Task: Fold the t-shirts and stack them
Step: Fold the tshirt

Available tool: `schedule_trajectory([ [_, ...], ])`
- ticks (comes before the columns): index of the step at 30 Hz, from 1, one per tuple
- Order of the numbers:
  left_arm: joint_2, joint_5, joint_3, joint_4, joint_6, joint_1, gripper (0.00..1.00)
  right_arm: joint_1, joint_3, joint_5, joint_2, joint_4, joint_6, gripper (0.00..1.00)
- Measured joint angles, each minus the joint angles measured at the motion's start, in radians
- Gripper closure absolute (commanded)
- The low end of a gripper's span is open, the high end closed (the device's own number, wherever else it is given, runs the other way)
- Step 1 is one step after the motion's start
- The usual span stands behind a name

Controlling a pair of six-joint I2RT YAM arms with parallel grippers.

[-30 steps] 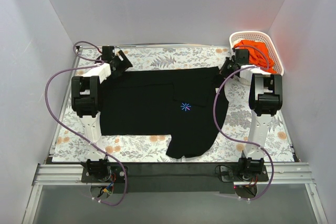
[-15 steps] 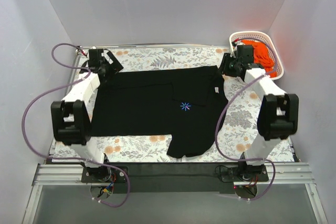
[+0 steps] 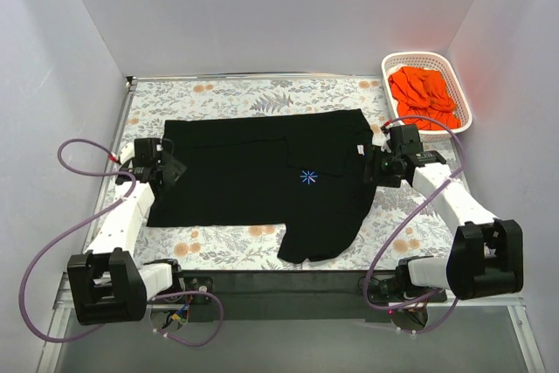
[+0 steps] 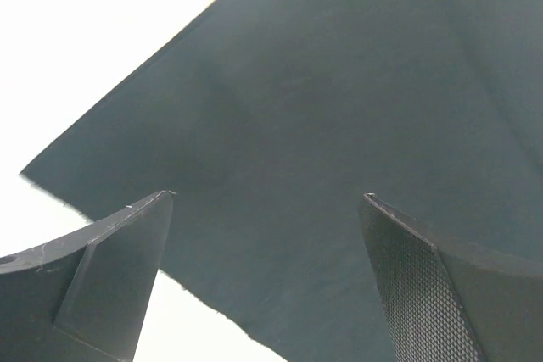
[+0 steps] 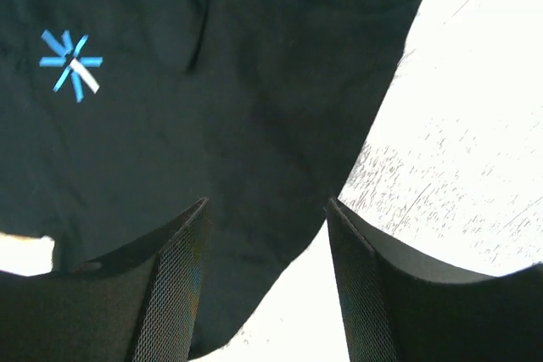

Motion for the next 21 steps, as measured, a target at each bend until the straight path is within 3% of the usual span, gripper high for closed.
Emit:
schedule_trajectory([
  [4, -0.016, -0.035, -0.04, -0.079, -0.068, 0.011, 0.17, 0.002, -0.015, -0.049, -0.052, -0.032, -0.004, 0.44],
  [12, 0.049, -0.056, -0.132, -0.08, -0.143, 0.079, 0.18, 0.014, -0.058, -0.082, -0.134, -0.084, -0.036, 0.4],
  [21, 0.108, -0.068, -0.158, -0.049, -0.161, 0.146, 0.35, 0.021, -0.062, -0.086, -0.158, -0.101, -0.058, 0.39],
])
